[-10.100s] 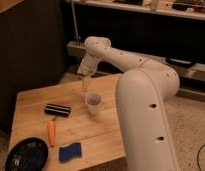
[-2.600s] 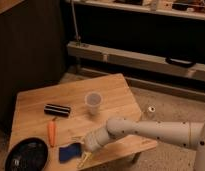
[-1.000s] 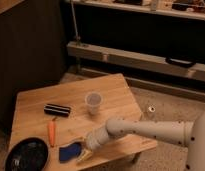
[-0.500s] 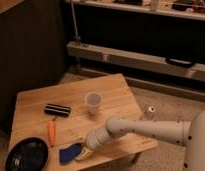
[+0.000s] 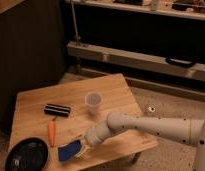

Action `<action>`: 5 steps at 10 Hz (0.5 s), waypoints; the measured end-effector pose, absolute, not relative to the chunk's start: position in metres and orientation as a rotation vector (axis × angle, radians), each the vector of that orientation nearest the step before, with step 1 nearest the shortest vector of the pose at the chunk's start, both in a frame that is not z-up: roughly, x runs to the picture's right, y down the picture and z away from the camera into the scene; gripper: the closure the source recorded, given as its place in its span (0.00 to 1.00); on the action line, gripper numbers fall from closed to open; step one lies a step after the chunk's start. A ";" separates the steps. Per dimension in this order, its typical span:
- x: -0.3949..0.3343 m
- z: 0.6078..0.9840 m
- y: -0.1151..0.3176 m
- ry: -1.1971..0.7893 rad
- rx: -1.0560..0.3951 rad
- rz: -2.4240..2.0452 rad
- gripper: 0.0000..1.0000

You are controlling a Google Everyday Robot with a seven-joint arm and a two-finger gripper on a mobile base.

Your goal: Place the white sponge in the ceramic cup

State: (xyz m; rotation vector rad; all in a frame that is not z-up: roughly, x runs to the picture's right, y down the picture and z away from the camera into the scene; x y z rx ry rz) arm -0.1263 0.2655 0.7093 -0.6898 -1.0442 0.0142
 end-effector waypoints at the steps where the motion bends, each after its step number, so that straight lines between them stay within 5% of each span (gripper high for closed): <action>1: -0.126 0.693 0.247 -1.025 -0.675 -0.011 0.68; 5: -0.102 0.670 0.173 -0.925 -0.631 -0.082 0.68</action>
